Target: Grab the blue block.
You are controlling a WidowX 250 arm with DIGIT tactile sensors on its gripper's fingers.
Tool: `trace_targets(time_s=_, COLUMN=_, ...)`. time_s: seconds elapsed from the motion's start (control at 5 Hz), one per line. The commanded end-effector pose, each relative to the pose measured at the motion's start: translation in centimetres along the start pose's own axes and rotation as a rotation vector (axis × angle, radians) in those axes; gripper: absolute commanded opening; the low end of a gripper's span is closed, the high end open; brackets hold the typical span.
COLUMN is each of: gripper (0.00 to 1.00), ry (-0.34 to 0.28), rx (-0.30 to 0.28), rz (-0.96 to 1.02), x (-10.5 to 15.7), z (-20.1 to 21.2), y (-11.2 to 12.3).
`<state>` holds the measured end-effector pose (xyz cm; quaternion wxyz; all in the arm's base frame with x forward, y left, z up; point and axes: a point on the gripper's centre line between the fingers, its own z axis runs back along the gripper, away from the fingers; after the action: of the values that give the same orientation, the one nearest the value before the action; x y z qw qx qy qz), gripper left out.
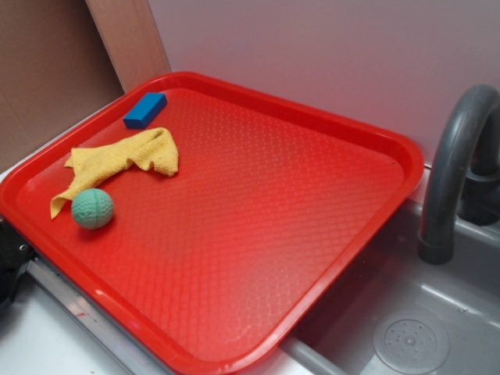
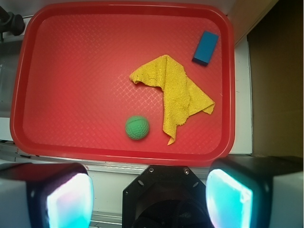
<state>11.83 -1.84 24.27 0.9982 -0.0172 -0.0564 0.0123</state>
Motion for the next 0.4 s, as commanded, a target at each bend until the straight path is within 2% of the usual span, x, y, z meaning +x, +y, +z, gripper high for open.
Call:
trace_targets(time_s=0.0, gripper=1.0, ry=0.0, rx=0.0, rz=0.0, x=0.0, z=0.0, y=0.0)
trace_targets(time_s=0.2, gripper=1.0, ry=-0.03, rx=0.03, rz=0.16, x=2.0, z=-0.9, y=1.0)
